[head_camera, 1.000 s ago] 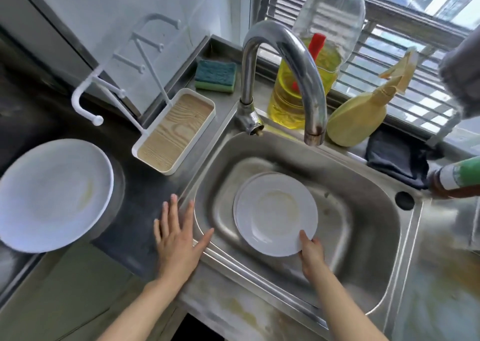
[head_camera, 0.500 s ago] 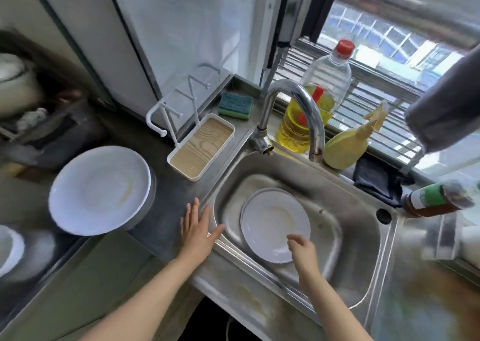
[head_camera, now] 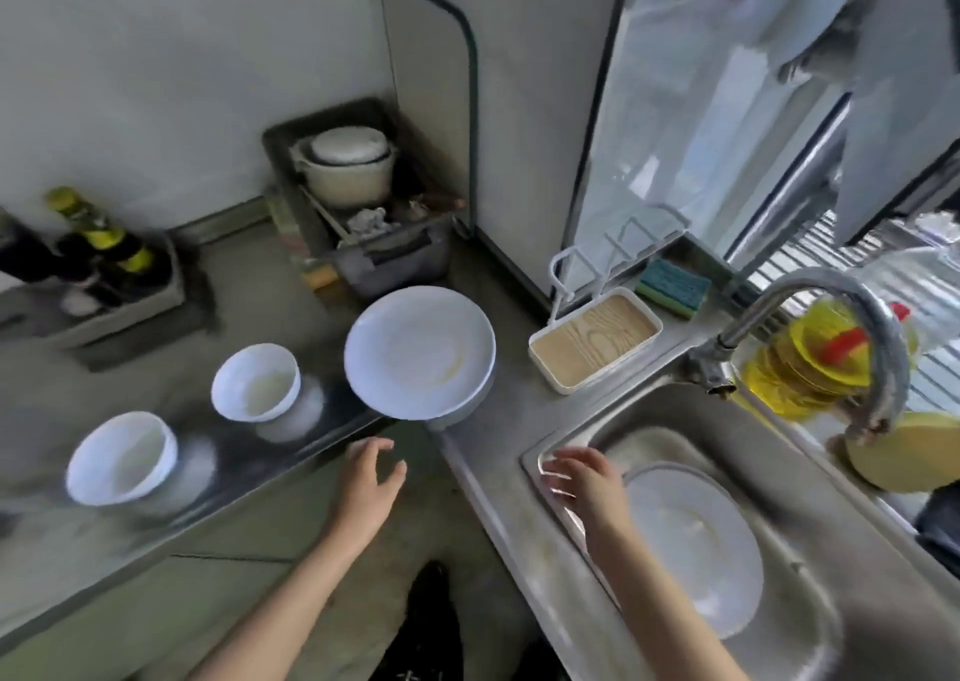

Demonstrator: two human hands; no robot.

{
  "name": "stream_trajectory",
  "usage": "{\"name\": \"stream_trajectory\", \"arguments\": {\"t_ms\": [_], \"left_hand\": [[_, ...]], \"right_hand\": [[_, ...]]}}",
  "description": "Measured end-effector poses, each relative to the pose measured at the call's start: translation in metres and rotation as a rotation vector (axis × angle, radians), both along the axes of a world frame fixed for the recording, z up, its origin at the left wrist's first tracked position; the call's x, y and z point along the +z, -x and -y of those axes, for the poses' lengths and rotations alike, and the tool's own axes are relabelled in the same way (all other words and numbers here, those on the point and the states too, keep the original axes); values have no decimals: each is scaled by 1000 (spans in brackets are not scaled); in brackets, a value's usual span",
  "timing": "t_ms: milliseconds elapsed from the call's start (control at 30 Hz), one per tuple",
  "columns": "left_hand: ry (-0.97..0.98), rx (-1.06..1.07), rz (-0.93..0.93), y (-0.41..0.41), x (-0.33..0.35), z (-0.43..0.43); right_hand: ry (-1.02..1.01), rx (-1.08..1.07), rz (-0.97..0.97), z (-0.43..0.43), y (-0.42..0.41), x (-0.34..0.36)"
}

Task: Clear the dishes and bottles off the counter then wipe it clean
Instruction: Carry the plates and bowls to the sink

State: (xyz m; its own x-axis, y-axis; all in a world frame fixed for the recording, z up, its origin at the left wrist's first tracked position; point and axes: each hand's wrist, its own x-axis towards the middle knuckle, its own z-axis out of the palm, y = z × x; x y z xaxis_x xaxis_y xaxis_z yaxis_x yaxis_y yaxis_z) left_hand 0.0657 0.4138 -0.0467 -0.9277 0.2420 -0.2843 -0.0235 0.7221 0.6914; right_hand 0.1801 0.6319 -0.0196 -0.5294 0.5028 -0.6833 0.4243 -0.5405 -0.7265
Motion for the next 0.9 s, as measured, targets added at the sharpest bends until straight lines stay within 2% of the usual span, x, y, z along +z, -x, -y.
{"name": "stream_trajectory", "arguments": {"t_ms": [133,333,467,633,733,833,900], "left_hand": [[113,-52,-58,45,-10,27],[284,-272,-55,78,-38,53],[340,-454,-138,74,-51,71],[425,-507,-115,80,-56,74],[417,-475,-122,82,-50,69],[315,-407,-76,91,-47,66],[260,-391,-110,99,-43,67]], "right_hand": [[-4,23,26,23,51,5],[67,-57,144,66,119,-15],[164,-203,175,82,148,-24],[142,-321,153,91,166,-25],[190,-373,108,94,161,-30],[204,-411,104,92,141,-30],[192,-434,110,88,117,-26]]}}
